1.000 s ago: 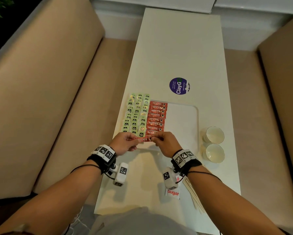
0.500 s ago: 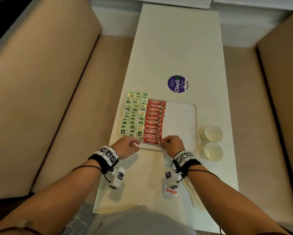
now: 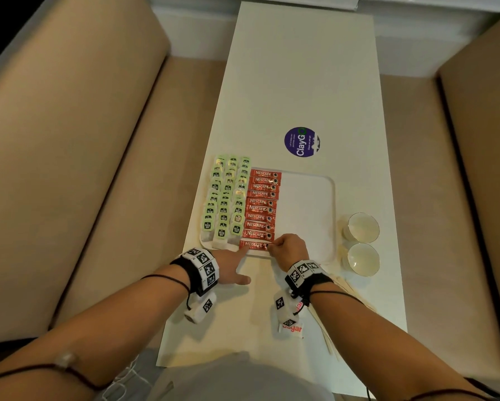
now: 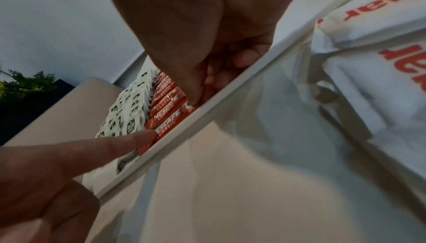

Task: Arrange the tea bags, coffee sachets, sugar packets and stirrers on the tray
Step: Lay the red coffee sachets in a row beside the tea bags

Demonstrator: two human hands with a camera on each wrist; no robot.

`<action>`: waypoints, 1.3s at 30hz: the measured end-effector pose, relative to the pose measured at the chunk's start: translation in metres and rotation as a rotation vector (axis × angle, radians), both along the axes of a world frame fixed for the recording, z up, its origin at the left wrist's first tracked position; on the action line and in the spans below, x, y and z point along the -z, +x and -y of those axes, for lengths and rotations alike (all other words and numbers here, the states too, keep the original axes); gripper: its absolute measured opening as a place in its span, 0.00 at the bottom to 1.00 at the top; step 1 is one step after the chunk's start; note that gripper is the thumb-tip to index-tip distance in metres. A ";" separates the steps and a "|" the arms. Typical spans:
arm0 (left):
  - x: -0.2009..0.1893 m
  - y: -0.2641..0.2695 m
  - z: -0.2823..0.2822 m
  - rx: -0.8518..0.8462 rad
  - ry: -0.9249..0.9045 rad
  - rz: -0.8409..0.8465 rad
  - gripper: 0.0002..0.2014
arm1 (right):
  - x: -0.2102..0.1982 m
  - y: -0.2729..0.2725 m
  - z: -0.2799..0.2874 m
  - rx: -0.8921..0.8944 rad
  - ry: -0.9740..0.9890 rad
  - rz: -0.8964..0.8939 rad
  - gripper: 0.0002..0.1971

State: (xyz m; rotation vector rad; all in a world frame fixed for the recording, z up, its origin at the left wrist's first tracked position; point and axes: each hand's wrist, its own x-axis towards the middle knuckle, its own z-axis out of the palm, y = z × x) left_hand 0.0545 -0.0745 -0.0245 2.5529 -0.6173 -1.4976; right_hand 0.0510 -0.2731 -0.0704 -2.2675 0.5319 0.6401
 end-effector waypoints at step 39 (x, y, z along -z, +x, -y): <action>-0.006 0.017 0.007 -0.208 -0.141 -0.039 0.50 | 0.004 0.000 0.007 -0.300 -0.047 0.166 0.15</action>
